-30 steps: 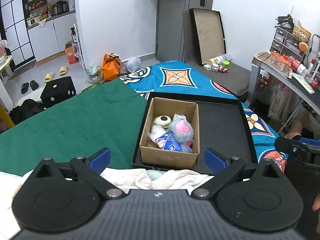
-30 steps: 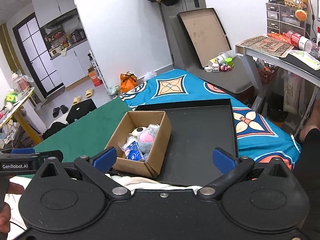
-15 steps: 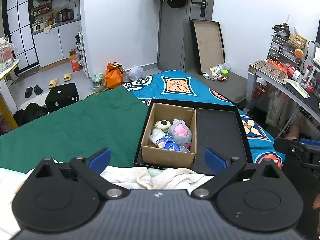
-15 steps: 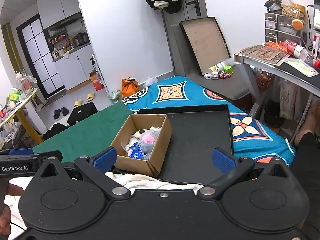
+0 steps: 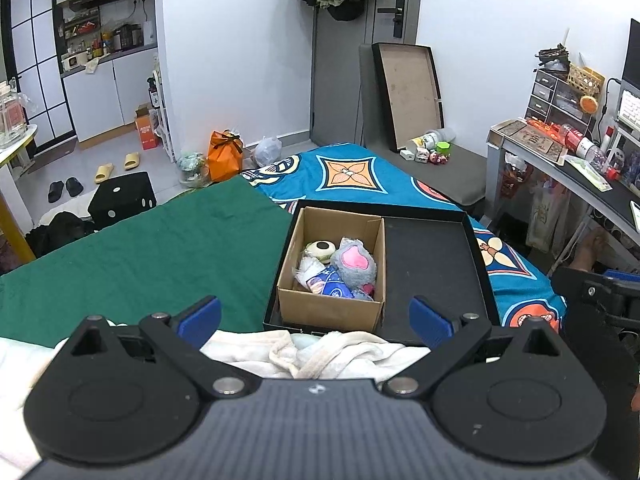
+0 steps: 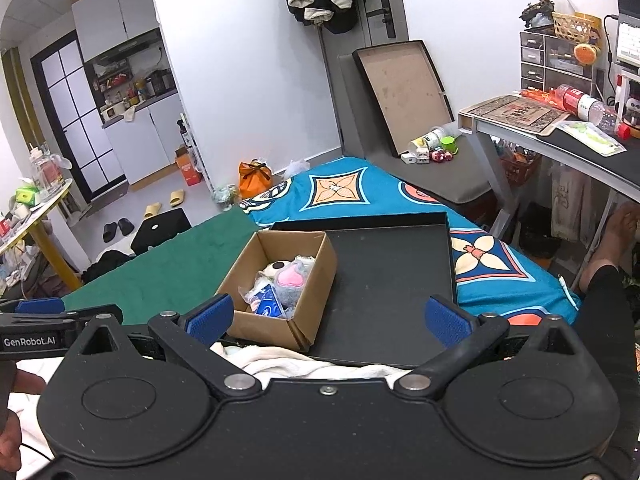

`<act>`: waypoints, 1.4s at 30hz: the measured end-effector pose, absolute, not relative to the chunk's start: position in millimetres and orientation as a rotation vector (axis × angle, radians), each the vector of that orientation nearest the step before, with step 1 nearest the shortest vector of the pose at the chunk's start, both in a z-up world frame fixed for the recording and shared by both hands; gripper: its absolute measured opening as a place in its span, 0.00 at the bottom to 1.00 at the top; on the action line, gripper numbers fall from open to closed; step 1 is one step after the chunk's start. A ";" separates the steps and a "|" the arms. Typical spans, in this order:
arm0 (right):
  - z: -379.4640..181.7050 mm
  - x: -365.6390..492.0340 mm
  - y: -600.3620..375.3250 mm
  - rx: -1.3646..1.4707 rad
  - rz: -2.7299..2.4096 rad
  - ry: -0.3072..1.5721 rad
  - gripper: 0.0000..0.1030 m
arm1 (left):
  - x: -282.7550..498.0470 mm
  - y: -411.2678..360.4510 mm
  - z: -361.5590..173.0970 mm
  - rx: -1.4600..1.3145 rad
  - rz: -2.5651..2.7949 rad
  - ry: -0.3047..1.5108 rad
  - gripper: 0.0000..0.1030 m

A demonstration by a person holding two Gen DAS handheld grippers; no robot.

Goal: Organize soft objects

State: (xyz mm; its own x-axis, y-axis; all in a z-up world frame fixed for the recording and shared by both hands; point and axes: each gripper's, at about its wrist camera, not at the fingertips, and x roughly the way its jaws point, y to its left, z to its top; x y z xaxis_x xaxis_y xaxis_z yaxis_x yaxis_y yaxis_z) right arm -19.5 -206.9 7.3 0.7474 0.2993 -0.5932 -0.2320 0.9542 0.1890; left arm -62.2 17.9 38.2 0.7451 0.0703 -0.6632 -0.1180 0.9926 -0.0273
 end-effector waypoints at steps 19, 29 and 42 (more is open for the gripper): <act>4.9 -21.6 -204.5 0.100 0.295 0.678 1.00 | -62.8 15.8 37.7 -0.061 0.098 0.726 0.97; 3.4 -21.1 -202.4 0.101 0.297 0.682 1.00 | -62.7 15.4 34.0 -0.063 0.102 0.731 0.97; 3.3 -22.0 -204.5 0.107 0.287 0.682 1.00 | -61.3 17.2 32.1 -0.085 0.089 0.744 0.97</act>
